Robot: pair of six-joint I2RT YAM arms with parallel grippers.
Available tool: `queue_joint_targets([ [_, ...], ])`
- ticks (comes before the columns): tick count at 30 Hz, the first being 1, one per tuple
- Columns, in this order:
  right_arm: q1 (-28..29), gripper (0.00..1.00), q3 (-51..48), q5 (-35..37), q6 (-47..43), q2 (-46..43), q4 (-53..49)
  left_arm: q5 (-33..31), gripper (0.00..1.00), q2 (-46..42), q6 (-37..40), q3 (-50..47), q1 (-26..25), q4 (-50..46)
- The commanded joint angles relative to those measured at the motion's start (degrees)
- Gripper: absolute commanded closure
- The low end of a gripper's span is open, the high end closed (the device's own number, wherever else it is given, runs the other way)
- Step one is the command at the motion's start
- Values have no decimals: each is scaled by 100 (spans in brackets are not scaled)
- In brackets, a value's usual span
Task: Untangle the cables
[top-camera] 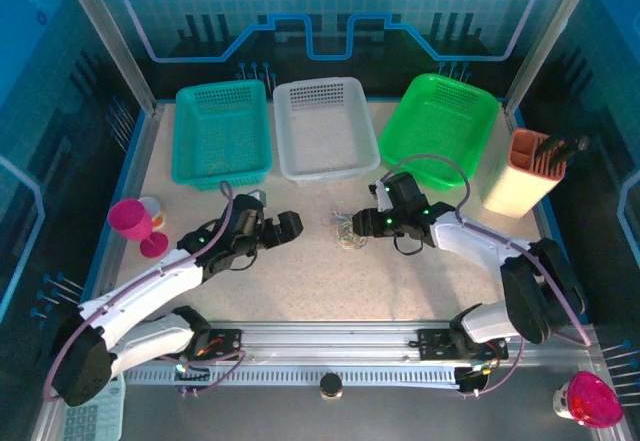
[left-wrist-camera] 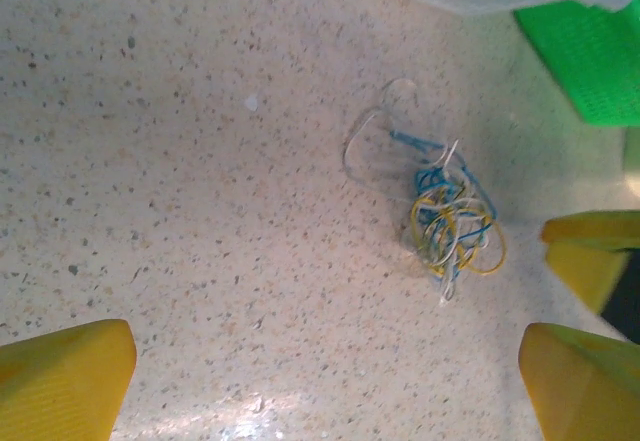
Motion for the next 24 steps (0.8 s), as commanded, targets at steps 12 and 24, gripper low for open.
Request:
queue_joint_targets([
  [12,646,66,835,-754,214,898,581,-44,1,279,-292,155,-69,527],
  [24,515,71,710,15,-240,111,-37,20,1,503,-616,186,-98,816],
])
